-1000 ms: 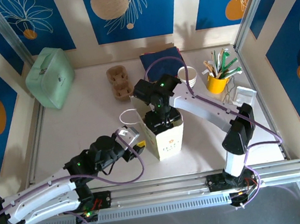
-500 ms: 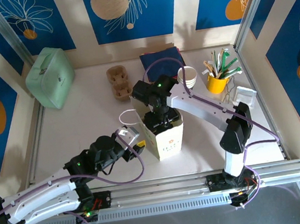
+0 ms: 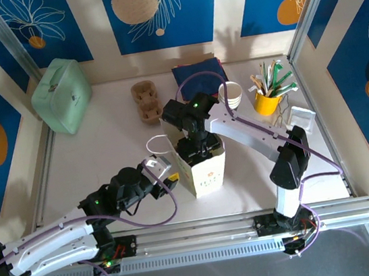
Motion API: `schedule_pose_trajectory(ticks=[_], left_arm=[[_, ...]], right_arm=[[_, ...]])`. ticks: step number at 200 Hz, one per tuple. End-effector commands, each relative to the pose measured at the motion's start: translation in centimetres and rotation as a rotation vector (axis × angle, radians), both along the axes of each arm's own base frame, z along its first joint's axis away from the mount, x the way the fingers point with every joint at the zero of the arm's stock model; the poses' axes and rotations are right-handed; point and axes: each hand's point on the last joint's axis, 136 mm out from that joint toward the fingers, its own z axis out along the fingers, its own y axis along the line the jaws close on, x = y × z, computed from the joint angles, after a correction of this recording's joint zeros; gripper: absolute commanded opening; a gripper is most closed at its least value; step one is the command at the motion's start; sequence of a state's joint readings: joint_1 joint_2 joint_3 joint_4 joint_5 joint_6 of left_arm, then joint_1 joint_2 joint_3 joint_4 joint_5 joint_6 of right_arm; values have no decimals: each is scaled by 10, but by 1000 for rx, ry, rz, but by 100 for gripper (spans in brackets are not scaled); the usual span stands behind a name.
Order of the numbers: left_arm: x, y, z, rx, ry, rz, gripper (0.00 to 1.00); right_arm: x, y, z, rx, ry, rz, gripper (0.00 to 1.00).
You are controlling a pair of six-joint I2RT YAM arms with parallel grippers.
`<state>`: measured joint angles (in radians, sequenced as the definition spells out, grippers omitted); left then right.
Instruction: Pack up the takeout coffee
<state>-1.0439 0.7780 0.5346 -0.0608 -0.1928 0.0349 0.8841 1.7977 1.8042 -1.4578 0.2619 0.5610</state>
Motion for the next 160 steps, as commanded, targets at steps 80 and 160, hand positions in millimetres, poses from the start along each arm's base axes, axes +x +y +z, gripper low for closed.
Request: schedule_pose_trajectory(ticks=[80, 160], left_arm=[[1, -1, 6, -20, -21, 4, 66], [1, -1, 6, -19, -20, 4, 66]], right_arm=[[-5, -4, -6, -37, 20, -4, 72], [-12, -5, -9, -45, 50, -5, 72]])
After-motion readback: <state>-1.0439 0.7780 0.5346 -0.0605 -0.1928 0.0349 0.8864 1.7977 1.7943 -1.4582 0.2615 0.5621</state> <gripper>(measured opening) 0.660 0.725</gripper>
